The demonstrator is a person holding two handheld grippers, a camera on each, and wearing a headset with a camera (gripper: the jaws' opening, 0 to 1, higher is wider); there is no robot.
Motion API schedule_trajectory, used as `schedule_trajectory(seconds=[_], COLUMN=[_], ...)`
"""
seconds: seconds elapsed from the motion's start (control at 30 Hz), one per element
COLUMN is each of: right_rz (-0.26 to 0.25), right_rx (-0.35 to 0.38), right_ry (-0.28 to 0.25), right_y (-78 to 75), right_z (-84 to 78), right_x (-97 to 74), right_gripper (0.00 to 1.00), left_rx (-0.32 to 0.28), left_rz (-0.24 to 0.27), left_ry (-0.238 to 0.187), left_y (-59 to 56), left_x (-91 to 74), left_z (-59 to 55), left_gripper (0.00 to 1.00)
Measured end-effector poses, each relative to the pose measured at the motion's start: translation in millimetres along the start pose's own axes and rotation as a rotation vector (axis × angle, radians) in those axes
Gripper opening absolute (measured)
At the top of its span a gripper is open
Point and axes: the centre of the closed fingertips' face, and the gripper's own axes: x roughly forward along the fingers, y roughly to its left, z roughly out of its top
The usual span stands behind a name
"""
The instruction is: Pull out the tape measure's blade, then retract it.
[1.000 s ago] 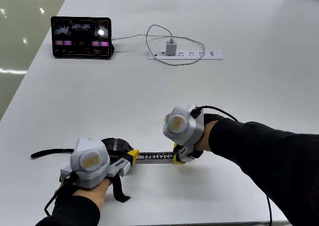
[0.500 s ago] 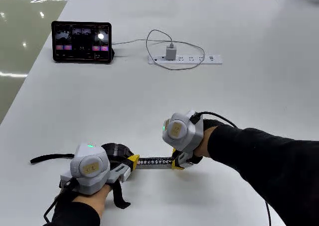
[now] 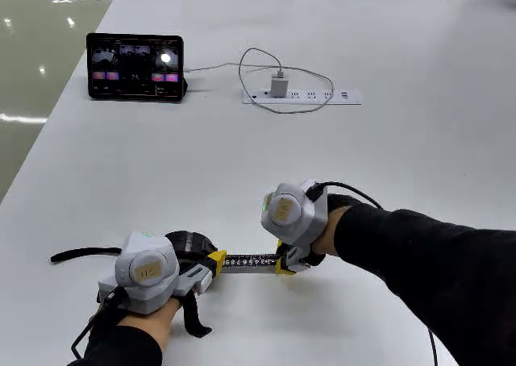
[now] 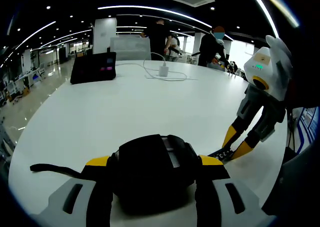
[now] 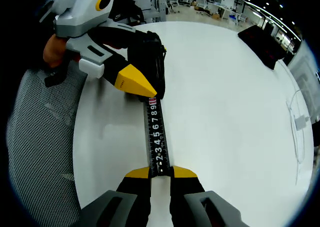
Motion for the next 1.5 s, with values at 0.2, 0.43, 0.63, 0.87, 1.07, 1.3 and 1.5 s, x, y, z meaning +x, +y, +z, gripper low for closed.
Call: schedule_trajectory(seconds=[0.2,0.43,0.63,0.87,1.07,1.3,1.5], right_rz=[-0.002,0.008,0.012,0.011,0.011,0.007,0.011], right_rx=[-0.015,-0.005,-0.003,0.003,0.002,-0.002,0.002], right_ry=[0.004,0.002,0.002,-0.003,-0.004,-0.015,-0.029], right_y=[0.7,0.2,0.2,0.6,1.0,1.4,1.4], right_z=[1.7,4.6,6.4,8.9,10.9,14.2,17.9], right_x=[1.1,1.7,2.7,3.4,4.0,5.1,6.4], right_gripper=[0.10,0.10,0.10,0.10,0.10,0.10,0.10], left_rx=[-0.001,-0.003,-0.004,-0.006,-0.007,-0.011,-0.020], left_rz=[-0.001,-0.001,-0.003,-0.005,-0.007,-0.012,-0.016], left_ry=[0.002,0.004,0.003,-0.001,-0.004,-0.005,-0.005], left_y=[-0.1,-0.3,-0.2,-0.1,-0.1,0.2,0.8], left_x=[0.1,-0.3,-0.1,-0.1,-0.3,-0.7,-0.7], left_z=[0.1,0.0,0.0,0.3,0.6,0.5,1.2], left_gripper=[0.62,0.62,0.62,0.62,0.62,0.62,0.61])
